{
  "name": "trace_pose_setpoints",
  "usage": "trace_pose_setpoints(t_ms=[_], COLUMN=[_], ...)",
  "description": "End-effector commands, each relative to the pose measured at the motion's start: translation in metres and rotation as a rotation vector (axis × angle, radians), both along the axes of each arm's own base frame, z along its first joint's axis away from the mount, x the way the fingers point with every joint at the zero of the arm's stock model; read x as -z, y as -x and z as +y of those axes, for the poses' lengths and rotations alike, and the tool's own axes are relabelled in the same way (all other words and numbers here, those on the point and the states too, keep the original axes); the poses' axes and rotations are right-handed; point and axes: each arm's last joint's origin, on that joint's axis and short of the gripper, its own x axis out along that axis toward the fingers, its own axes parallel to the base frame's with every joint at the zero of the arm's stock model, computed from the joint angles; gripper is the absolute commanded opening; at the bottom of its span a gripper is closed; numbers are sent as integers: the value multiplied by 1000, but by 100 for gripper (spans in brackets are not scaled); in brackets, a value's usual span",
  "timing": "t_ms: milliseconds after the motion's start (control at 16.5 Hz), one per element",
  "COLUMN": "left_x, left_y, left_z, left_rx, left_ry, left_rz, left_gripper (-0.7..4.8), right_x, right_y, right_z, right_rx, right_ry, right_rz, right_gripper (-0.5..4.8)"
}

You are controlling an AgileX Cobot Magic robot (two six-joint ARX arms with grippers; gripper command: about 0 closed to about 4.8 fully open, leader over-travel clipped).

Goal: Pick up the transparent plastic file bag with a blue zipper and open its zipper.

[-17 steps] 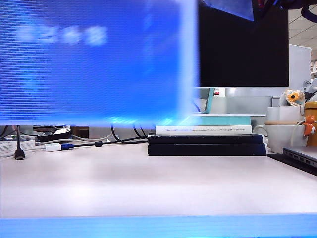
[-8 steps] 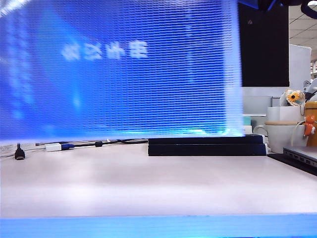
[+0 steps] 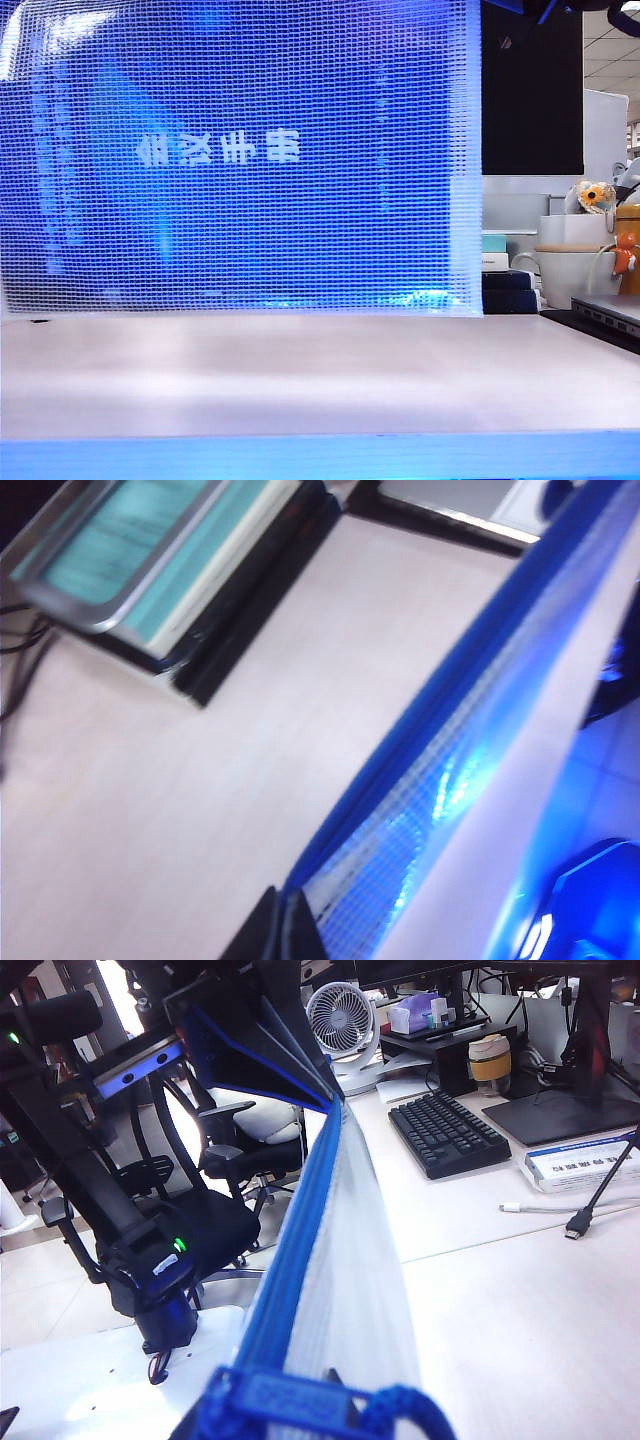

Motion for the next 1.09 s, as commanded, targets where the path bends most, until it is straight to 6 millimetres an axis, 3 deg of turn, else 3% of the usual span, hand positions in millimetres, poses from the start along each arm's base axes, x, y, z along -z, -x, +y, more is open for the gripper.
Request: trace_pose_setpoints(t_ms=[61,242,303,545,605,666,1090], left_x=[-2,5,8,6,6,6,4], left_y=[-1,-1,-2,-4,-4,-4,-2], left_z=[1,1,1,0,0,0,1], left_rx=[-35,-32,-44,-57,-57,-57,-58], left_ry=[-27,-49,-55,-43,-43,-43,-32], left_rz=[-37,-13,-6,-38,-38,-38,-53], left_gripper=[-7,-7,-7,-7,-7,-7,-7], right_x=[-3,-3,-3,-1,0,0,5], right_y=[0,0,0,0,0,0,1], right_z=[0,0,0,0,0,0,0], right_rx=[-4,-4,-8,-8,-8,-8,-8], right_ry=[-7,-7,-6,2,3,3,20], right_rz=[-9,-9,-6,25,29,30,78], right_gripper=[117,102,-5,-4,15,84,86])
